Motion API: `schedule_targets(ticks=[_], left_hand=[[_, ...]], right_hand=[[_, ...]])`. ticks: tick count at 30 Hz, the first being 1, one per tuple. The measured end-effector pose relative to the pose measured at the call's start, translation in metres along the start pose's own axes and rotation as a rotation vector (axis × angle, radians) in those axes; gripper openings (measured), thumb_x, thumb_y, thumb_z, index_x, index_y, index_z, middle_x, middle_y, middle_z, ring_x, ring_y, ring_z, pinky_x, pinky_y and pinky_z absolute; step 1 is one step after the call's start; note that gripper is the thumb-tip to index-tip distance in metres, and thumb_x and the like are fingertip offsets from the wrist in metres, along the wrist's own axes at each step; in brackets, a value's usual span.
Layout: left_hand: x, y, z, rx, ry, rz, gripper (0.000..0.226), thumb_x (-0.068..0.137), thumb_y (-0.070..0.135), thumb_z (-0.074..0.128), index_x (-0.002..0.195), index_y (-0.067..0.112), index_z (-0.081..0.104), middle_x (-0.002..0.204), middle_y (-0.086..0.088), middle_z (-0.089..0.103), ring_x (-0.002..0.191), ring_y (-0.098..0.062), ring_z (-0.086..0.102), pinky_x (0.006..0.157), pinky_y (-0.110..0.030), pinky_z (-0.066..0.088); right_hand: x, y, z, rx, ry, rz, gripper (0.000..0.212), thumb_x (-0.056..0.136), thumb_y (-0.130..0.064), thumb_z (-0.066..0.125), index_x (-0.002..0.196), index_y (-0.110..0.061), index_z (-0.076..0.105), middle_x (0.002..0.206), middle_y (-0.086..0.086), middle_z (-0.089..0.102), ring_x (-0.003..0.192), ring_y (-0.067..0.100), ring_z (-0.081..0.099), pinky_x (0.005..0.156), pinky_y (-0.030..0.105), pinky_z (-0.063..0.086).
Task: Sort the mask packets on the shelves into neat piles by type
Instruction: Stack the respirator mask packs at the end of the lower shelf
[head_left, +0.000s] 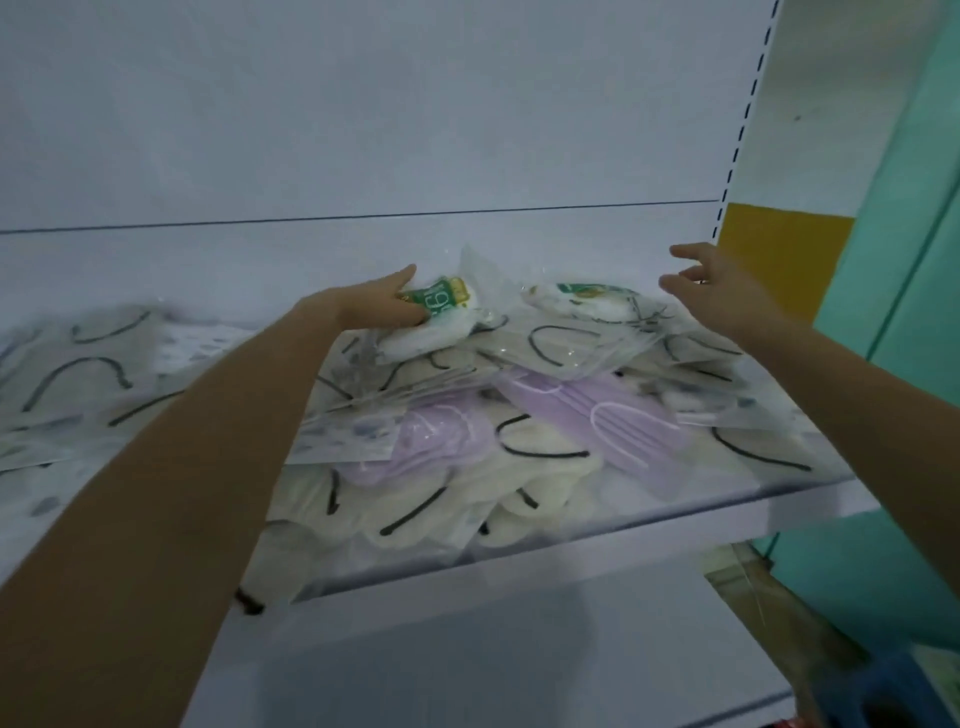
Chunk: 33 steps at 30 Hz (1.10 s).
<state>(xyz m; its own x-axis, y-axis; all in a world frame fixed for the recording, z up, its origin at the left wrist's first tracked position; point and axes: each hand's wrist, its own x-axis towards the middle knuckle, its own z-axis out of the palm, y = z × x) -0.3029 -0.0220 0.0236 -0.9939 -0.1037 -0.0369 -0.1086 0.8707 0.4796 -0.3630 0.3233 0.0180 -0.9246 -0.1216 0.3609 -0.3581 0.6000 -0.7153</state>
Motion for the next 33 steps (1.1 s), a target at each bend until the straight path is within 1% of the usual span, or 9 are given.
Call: schedule_targets(ticks=[3, 6, 11, 15, 20, 24, 27, 29, 33], left_hand=[[0.002, -0.001, -0.004, -0.086, -0.026, -0.094, 0.095, 0.082, 0.040, 0.063, 0.150, 0.022, 0.000, 0.155, -0.008, 0.020, 0.140, -0.021, 0.023, 0.114, -0.033, 0.018], [0.000, 0.002, -0.008, -0.011, 0.085, -0.156, 0.099, 0.076, 0.047, 0.072, 0.150, 0.016, 0.013, 0.152, -0.010, 0.027, 0.137, -0.024, 0.030, 0.114, -0.035, 0.022], [-0.027, 0.014, -0.018, -0.110, 0.207, -0.173, 0.098, 0.076, 0.040, 0.071, 0.150, 0.030, 0.007, 0.151, -0.011, 0.026, 0.132, -0.027, 0.035, 0.105, -0.036, 0.030], [-0.062, 0.010, -0.027, -0.355, 0.238, -0.250, 0.075, 0.085, 0.024, 0.066, 0.140, 0.051, 0.023, 0.139, -0.006, 0.043, 0.101, -0.021, 0.052, 0.077, -0.029, 0.044], [-0.092, 0.002, -0.007, -0.463, 0.129, -0.385, 0.064, 0.083, 0.018, 0.068, 0.136, 0.040, 0.039, 0.074, -0.002, 0.043, 0.061, -0.012, 0.038, 0.055, -0.022, 0.034], [-0.106, 0.006, 0.006, -0.566, 0.222, -0.309, 0.049, 0.081, 0.005, 0.068, 0.123, 0.026, 0.053, 0.102, -0.005, 0.060, 0.072, -0.012, 0.053, 0.050, -0.014, 0.048], [-0.110, 0.013, 0.013, -0.626, 0.353, -0.225, 0.052, 0.079, -0.003, 0.067, 0.125, 0.018, 0.051, 0.107, -0.007, 0.055, 0.079, -0.014, 0.057, 0.055, -0.016, 0.051], [-0.112, 0.014, 0.017, -0.639, 0.505, -0.155, 0.057, 0.079, -0.003, 0.067, 0.131, 0.010, 0.047, 0.119, -0.008, 0.046, 0.092, -0.019, 0.055, 0.066, -0.019, 0.050], [-0.128, 0.009, 0.022, -0.731, 0.734, -0.097, 0.055, 0.083, 0.008, 0.065, 0.134, 0.009, 0.045, 0.131, -0.008, 0.045, 0.113, -0.022, 0.051, 0.088, -0.028, 0.047]], right_hand=[[0.023, 0.007, 0.005, -0.082, -0.119, 0.121, 0.067, 0.089, -0.048, 0.053, 0.143, -0.013, 0.032, 0.146, 0.012, 0.036, 0.129, 0.030, 0.040, 0.099, 0.036, 0.035], [0.040, 0.012, 0.013, -0.108, -0.240, 0.164, 0.076, 0.087, -0.048, 0.057, 0.141, -0.001, 0.031, 0.144, 0.016, 0.036, 0.122, 0.031, 0.043, 0.093, 0.036, 0.037], [0.054, 0.020, 0.018, 0.132, -0.198, 0.006, 0.068, 0.080, -0.017, 0.072, 0.139, -0.014, 0.037, 0.134, 0.016, 0.042, 0.116, 0.029, 0.048, 0.088, 0.032, 0.042], [0.054, 0.019, 0.016, 0.187, -0.056, -0.273, 0.053, 0.087, -0.014, 0.064, 0.135, -0.020, 0.043, 0.113, 0.008, 0.038, 0.107, 0.026, 0.048, 0.097, 0.045, 0.045], [0.039, -0.002, 0.017, 0.337, 0.037, -0.438, 0.046, 0.087, -0.003, 0.059, 0.130, -0.014, 0.050, 0.133, 0.018, 0.033, 0.123, 0.012, 0.033, 0.103, 0.010, 0.028], [0.022, -0.032, 0.012, 0.531, 0.054, -0.455, 0.041, 0.087, -0.001, 0.057, 0.123, -0.020, 0.052, 0.138, 0.015, 0.036, 0.130, 0.016, 0.035, 0.109, 0.026, 0.033], [0.001, -0.065, 0.021, 0.859, -0.142, -0.329, 0.040, 0.088, 0.005, 0.054, 0.119, -0.019, 0.049, 0.129, 0.011, 0.049, 0.114, 0.021, 0.054, 0.079, 0.022, 0.055], [-0.021, -0.085, 0.045, 0.792, -0.250, -0.249, 0.041, 0.088, 0.003, 0.056, 0.123, -0.017, 0.050, 0.127, 0.013, 0.048, 0.102, 0.024, 0.059, 0.065, 0.023, 0.056], [-0.071, -0.115, 0.094, 0.544, -0.253, -0.196, 0.046, 0.090, -0.009, 0.058, 0.133, -0.009, 0.043, 0.136, 0.011, 0.044, 0.109, 0.012, 0.044, 0.095, 0.028, 0.041]])
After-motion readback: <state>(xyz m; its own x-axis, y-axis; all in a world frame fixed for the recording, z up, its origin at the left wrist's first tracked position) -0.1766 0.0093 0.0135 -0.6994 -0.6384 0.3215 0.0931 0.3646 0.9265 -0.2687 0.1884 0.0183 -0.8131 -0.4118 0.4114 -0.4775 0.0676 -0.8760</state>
